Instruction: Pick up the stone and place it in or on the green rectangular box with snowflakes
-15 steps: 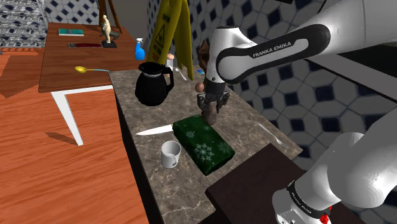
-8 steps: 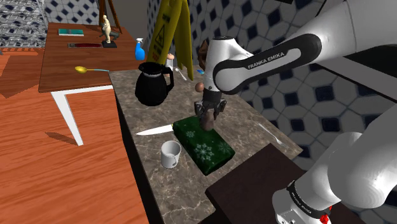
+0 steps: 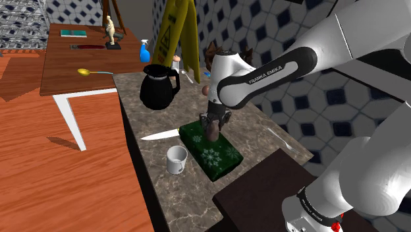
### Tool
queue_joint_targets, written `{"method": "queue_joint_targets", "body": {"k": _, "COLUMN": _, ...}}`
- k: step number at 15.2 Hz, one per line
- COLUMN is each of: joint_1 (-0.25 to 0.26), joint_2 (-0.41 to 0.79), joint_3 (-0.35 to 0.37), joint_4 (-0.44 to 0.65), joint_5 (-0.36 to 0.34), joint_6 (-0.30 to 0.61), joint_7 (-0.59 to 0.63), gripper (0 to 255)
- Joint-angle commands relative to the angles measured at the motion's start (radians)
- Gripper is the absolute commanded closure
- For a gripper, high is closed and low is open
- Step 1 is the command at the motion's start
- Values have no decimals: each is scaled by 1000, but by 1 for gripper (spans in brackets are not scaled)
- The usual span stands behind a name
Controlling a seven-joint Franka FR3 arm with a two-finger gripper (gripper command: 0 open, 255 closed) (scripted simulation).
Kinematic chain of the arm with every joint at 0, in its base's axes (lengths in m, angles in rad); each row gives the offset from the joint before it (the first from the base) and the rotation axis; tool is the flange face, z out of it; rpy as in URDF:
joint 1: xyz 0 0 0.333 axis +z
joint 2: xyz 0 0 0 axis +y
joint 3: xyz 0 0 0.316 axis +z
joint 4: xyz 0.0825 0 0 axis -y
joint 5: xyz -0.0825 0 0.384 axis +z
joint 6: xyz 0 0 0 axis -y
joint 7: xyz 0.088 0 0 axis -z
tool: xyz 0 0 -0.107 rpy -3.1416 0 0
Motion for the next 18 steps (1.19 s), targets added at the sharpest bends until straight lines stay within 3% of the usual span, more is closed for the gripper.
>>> {"method": "queue_joint_targets", "body": {"k": 1, "joint_1": -1, "joint_2": 23, "joint_3": -1, "joint_4": -8, "joint_5": -4, "joint_6": 32, "joint_7": 2, "gripper": 255}}
{"method": "queue_joint_targets", "body": {"k": 8, "joint_1": 0, "joint_2": 23, "joint_3": -1, "joint_4": -8, "joint_5": -4, "joint_6": 32, "joint_7": 2, "gripper": 255}}
{"method": "queue_joint_targets", "body": {"k": 9, "joint_1": -1, "joint_2": 24, "joint_3": -1, "joint_4": -8, "joint_5": -4, "joint_6": 32, "joint_7": 2, "gripper": 0}}
{"method": "queue_joint_targets", "body": {"k": 14, "joint_1": 0, "joint_2": 23, "joint_3": -1, "joint_4": -8, "joint_5": -4, "joint_6": 32, "joint_7": 2, "gripper": 0}}
{"method": "queue_joint_targets", "body": {"k": 18, "joint_1": 1, "joint_2": -58, "joint_3": 2, "joint_4": 44, "joint_5": 10, "joint_6": -101, "joint_7": -7, "gripper": 0}}
